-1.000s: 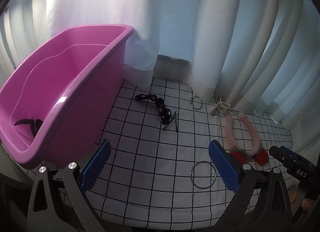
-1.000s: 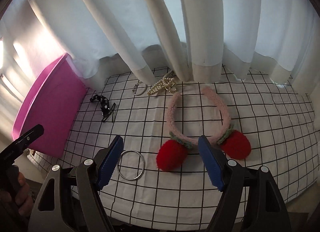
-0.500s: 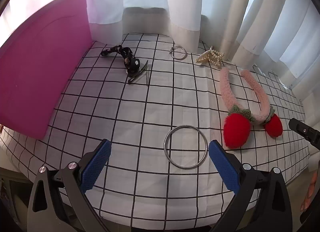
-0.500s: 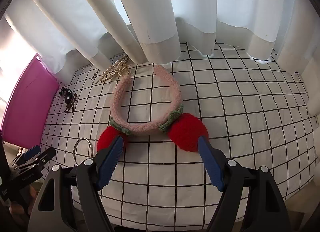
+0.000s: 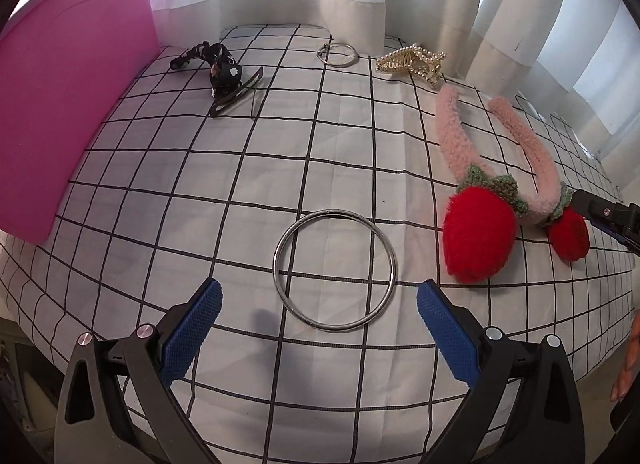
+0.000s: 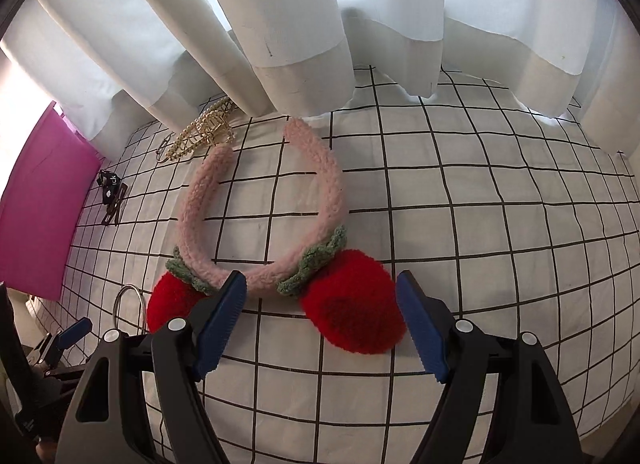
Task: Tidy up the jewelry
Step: 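Close the left tool on the silver hoop while the right tool grasps the pink headband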
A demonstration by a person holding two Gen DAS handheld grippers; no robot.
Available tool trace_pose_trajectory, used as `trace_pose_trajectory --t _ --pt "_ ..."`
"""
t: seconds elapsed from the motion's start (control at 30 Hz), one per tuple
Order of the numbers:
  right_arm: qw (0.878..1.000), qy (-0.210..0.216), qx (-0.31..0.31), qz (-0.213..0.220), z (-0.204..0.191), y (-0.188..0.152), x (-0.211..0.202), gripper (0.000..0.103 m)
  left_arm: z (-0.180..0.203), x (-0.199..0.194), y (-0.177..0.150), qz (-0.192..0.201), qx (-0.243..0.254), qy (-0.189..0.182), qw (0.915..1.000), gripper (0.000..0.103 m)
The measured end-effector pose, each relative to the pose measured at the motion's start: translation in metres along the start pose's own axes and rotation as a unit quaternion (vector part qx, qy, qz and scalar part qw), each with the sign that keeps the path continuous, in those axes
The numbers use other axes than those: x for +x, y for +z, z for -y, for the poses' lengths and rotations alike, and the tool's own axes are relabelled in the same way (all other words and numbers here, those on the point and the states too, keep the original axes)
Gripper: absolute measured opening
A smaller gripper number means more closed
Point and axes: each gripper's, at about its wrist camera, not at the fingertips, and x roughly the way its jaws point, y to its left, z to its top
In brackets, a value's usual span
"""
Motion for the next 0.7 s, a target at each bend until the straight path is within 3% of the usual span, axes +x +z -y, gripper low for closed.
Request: trace_pose_trajectory --t 0.53,0.7 --pt "0.999 -0.017 -0.012 -0.028 0.012 0.032 0.037 0.074 0.005 0.023 0.004 0.005 -0.034 0.031 0.9989 0.096" --pt "0.997 -0.044 -0.034 -0.047 0.007 0.040 0.056 0.074 0.008 0.023 0.002 0.015 -0.033 0.045 0.9983 0.097"
